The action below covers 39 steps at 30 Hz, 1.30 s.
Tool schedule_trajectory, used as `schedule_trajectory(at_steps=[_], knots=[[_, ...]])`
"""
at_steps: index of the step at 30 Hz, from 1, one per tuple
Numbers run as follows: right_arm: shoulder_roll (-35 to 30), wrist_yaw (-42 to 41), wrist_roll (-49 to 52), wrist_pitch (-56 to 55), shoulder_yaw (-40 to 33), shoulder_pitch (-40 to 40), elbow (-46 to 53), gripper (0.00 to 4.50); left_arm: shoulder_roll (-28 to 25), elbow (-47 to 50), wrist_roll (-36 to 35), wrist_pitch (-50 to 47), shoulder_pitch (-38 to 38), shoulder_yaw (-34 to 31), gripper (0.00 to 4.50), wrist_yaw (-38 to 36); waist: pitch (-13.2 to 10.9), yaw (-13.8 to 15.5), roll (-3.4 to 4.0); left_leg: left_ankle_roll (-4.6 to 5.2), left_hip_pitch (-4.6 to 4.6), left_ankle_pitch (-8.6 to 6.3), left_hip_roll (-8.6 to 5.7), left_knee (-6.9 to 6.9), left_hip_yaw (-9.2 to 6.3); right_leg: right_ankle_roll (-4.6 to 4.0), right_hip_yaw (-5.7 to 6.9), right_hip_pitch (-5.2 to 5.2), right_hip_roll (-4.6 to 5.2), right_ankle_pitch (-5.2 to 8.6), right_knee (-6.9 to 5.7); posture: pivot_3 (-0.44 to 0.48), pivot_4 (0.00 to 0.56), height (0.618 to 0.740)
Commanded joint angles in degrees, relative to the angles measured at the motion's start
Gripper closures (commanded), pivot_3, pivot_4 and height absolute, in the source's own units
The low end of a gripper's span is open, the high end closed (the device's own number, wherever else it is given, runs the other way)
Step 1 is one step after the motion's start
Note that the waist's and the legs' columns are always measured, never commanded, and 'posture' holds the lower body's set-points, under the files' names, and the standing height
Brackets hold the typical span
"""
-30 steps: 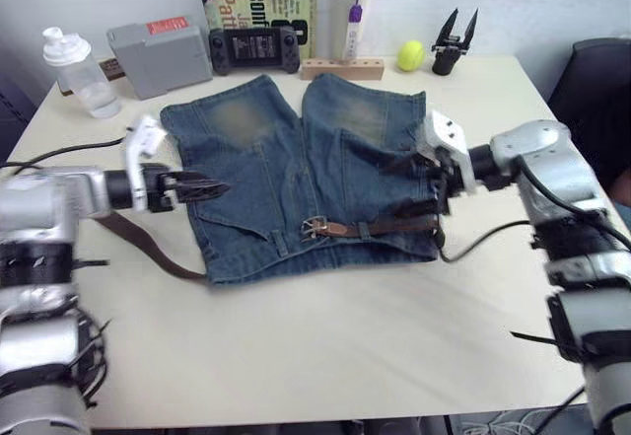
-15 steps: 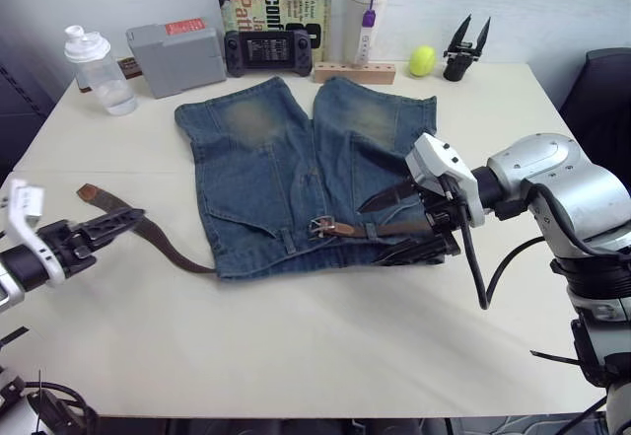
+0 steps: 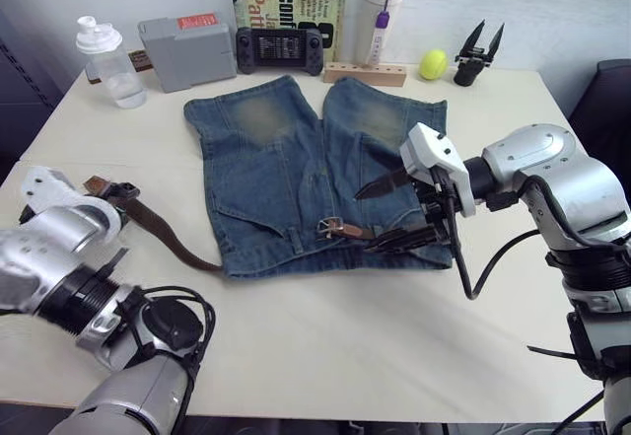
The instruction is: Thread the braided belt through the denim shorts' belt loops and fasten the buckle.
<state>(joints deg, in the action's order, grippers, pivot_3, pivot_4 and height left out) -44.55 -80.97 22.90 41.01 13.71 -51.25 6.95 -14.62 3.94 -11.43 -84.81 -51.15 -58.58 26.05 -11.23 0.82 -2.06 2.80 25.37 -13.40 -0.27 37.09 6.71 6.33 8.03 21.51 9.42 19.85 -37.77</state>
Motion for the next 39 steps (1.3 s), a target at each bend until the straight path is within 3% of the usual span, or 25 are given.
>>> schedule_trajectory(at_steps=[1,8,16,21,27,28,31,33,35,36,37,39], knots=[[-0.9,1.6,-0.2,-1.3,-2.0,-0.3,1.9,0.00,-0.6,-5.5,3.3,6.2,-2.7,3.8,0.10,2.4,0.0,0.1,0.00,-0.01,0.00,-0.01,0.00,0.00,0.00,0.00,0.00,0.01,0.00,0.00,0.00,0.000,0.150,0.697],[-1.1,3.6,0.3,-1.2,-2.4,-0.5,2.6,0.00,0.4,-19.6,4.5,18.0,-7.7,9.6,0.10,4.5,0.0,0.7,0.00,-0.06,0.01,-0.03,-0.03,0.01,0.01,0.01,0.01,0.02,0.06,0.00,0.01,0.000,0.150,0.697],[-1.8,5.0,-0.2,-2.0,-2.8,-0.2,2.7,0.00,-1.1,-26.9,6.6,21.2,-7.7,12.2,0.10,10.0,0.0,0.5,0.00,-0.03,-0.02,-0.01,-0.02,0.00,0.03,0.03,0.00,0.02,0.04,-0.01,0.00,0.000,0.150,0.697],[-1.9,6.4,-0.9,-3.1,-3.0,-0.4,2.1,0.00,-2.5,-29.5,7.5,20.9,-8.1,13.7,1.60,13.2,0.0,0.2,0.00,-0.04,-0.09,-0.02,0.01,-0.04,0.08,0.03,-0.04,0.02,0.03,-0.01,-0.02,0.000,0.150,0.697],[-1.5,7.7,-2.5,-5.1,-2.4,-1.1,0.2,0.00,-4.7,-29.3,9.3,20.9,-8.7,16.0,4.18,16.0,0.0,0.2,0.00,-0.05,-0.07,-0.03,0.01,-0.02,0.09,0.03,-0.07,0.02,0.04,-0.01,-0.01,0.000,0.150,0.697],[-1.3,7.9,-2.8,-5.4,-2.3,-1.2,-0.1,0.00,-5.1,-29.0,10.0,21.0,-8.7,17.9,4.47,15.6,0.0,0.1,0.00,-0.05,-0.06,-0.02,0.01,-0.03,0.09,0.03,-0.06,0.03,0.03,-0.01,-0.01,0.000,0.150,0.697],[-1.1,8.3,-3.2,-6.0,-2.2,-1.4,-0.6,0.00,-6.2,-28.2,12.2,21.3,-8.3,23.9,4.47,13.7,0.0,0.2,-0.01,-0.04,-0.02,-0.02,0.01,-0.03,0.09,0.03,-0.05,0.07,0.02,-0.01,-0.01,0.000,0.150,0.697],[-1.0,8.6,-3.3,-6.1,-2.3,-1.5,-0.6,0.00,-7.5,-26.7,13.4,21.8,-6.9,30.7,4.47,9.1,0.0,0.2,-0.01,-0.04,0.00,-0.02,0.00,-0.01,0.10,0.03,-0.05,0.07,0.01,-0.01,-0.01,0.000,0.150,0.697],[-0.9,9.5,-3.2,-6.0,-2.8,-1.7,-0.6,0.00,-11.5,-17.7,12.2,27.2,-1.2,48.1,4.47,-9.9,0.0,0.2,-0.01,-0.06,0.00,-0.03,-0.01,-0.03,0.11,0.03,-0.06,0.07,0.01,-0.01,0.00,0.000,0.150,0.697],[-0.8,9.8,-3.2,-6.0,-3.1,-1.8,-0.6,0.00,-13.0,-14.3,11.2,29.7,0.8,53.1,4.47,-16.8,0.0,-0.1,-0.01,-0.09,0.01,-0.04,-0.02,-0.02,0.15,0.03,-0.08,0.10,0.01,-0.01,-0.01,0.000,0.150,0.697],[-0.8,10.3,-3.2,-6.1,-3.4,-1.8,-0.5,0.00,-14.6,-9.8,7.2,33.8,3.5,56.2,4.47,-27.6,0.0,0.0,0.00,-0.17,0.01,-0.08,-0.01,-0.04,0.20,0.02,-0.09,0.15,-0.08,-0.01,-0.01,0.000,0.150,0.697],[-1.1,11.1,-3.7,-6.4,-3.7,-1.4,0.2,0.00,-18.0,-2.0,1.8,39.6,7.7,59.4,4.47,-42.3,0.0,0.0,0.01,-0.21,0.03,-0.10,0.00,-0.02,0.18,0.01,-0.13,0.14,-0.01,-0.01,0.11,0.000,0.150,0.697]])
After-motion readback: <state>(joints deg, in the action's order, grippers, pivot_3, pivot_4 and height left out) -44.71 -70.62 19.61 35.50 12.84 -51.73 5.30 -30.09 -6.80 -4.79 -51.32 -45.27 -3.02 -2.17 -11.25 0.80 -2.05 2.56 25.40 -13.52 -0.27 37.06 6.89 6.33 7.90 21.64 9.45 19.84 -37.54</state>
